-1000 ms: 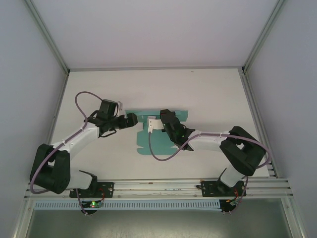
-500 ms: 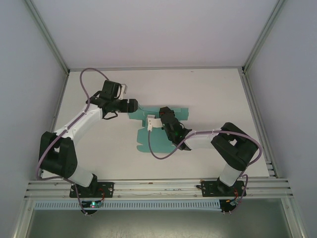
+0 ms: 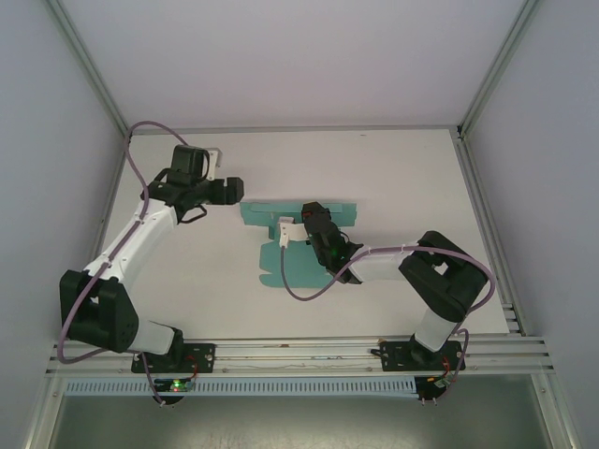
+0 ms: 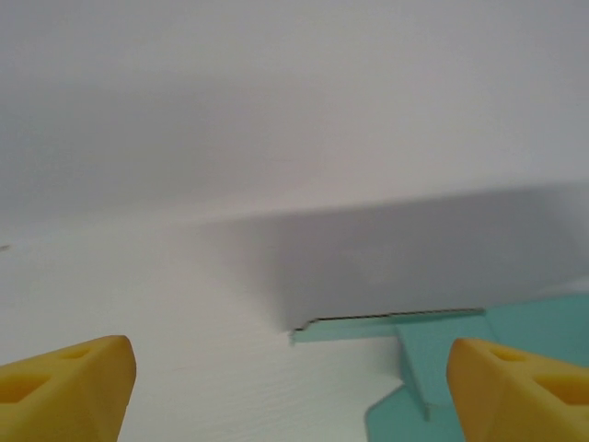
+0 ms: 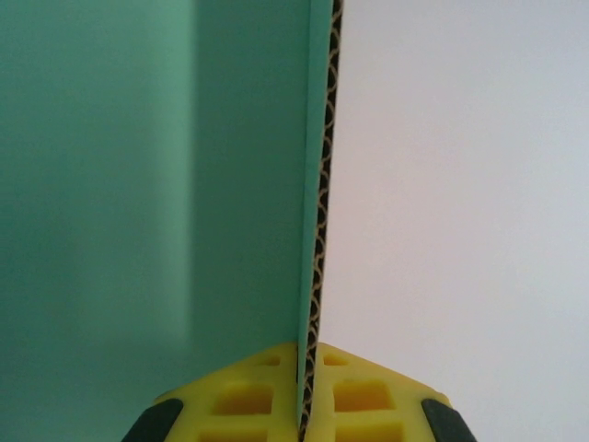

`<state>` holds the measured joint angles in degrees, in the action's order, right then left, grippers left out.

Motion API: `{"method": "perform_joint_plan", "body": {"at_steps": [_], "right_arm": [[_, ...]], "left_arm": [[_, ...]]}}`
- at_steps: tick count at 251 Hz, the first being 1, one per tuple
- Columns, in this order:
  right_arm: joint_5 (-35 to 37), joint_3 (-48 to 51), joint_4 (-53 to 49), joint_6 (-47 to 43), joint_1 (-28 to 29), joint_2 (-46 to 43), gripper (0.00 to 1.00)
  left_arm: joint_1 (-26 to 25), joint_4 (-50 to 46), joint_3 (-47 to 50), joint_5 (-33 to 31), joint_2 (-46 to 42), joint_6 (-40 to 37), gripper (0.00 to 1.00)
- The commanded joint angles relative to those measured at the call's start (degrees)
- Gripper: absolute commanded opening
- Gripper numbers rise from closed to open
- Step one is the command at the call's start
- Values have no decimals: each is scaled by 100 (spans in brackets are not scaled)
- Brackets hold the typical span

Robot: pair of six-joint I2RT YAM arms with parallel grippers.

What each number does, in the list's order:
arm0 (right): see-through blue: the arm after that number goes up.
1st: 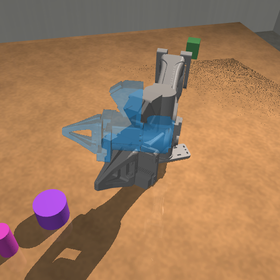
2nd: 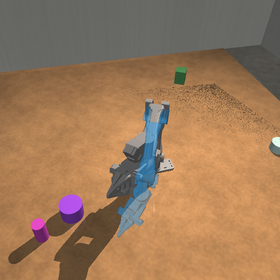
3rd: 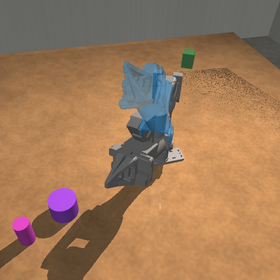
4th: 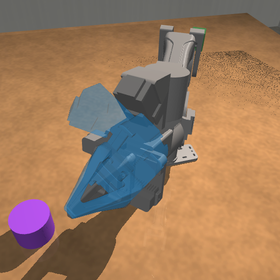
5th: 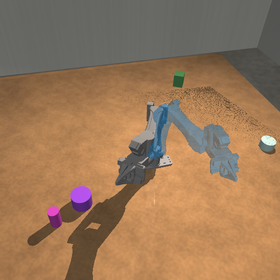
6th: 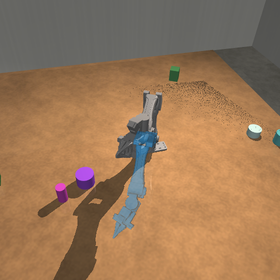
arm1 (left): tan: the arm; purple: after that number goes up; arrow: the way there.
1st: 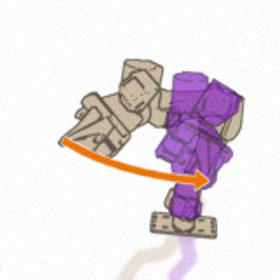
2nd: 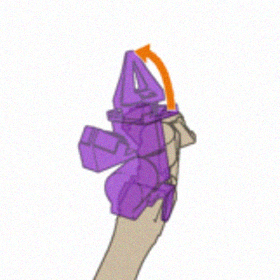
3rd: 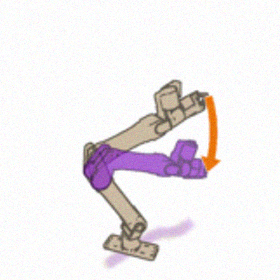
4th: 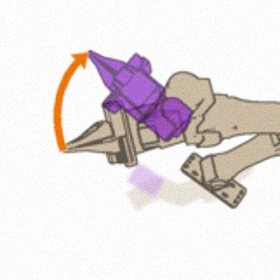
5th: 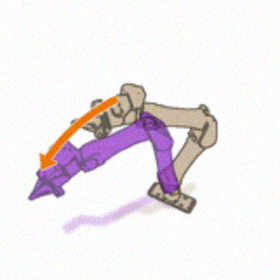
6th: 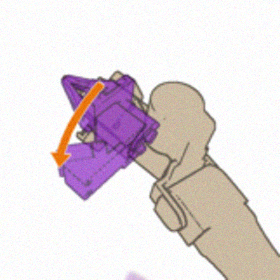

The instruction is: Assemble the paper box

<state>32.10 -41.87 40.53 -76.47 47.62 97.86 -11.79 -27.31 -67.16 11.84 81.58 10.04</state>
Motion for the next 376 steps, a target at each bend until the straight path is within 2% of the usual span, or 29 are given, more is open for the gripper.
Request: {"method": "perform_joint_plan", "body": {"at_steps": [1,8,22,37,43,57,100,151,191,218,240,260,276,292,312,332,357,376], "right_arm": [[-19,-19,-92,217,-35,-154,0],[-32,-23,-107,250,-20,-175,0],[-53,-47,-177,344,-45,-226,0],[-78,-88,-300,455,-42,-235,0],[-88,-90,-314,472,-42,-229,0],[-98,-98,-309,509,-27,-215,0],[-129,-78,-298,593,3,-172,0],[-345,-4,-238,866,10,-271,0],[-257,91,-66,802,-46,-255,0],[-375,162,-80,794,-146,-377,0],[-590,238,-190,740,-225,-499,0],[-731,287,-257,719,-294,-574,0],[-833,298,-329,694,-331,-618,0],[-915,280,-452,708,-358,-637,0],[-976,274,-467,687,-376,-641,0],[-1055,252,-545,703,-385,-670,0],[-1100,219,-678,726,-378,-689,0],[-1118,206,-674,728,-376,-707,0]], "left_arm": [[-360,-107,-9,239,402,-577,82],[-450,-239,-63,102,504,-615,80],[-582,-434,-131,-72,675,-624,68],[-720,-381,-70,4,758,-545,50],[-785,-292,-22,136,779,-497,45],[-952,-62,67,495,829,-404,47],[-1227,560,62,1005,1208,25,47],[-1260,764,-149,1242,1599,300,42],[-1234,923,55,1084,1237,327,39],[-1089,602,116,674,759,197,48],[-891,49,65,-48,516,-70,54],[-616,-251,-7,-102,423,-542,61],[-426,-333,-24,160,402,-1075,68],[-351,-376,-105,95,407,-1439,72],[-293,-530,-139,556,441,-2267,87],[-281,-514,-120,713,602,-2808,93],[-239,-860,-541,826,1114,-2911,94],[-228,-1043,-801,941,1505,-2944,90]]}}
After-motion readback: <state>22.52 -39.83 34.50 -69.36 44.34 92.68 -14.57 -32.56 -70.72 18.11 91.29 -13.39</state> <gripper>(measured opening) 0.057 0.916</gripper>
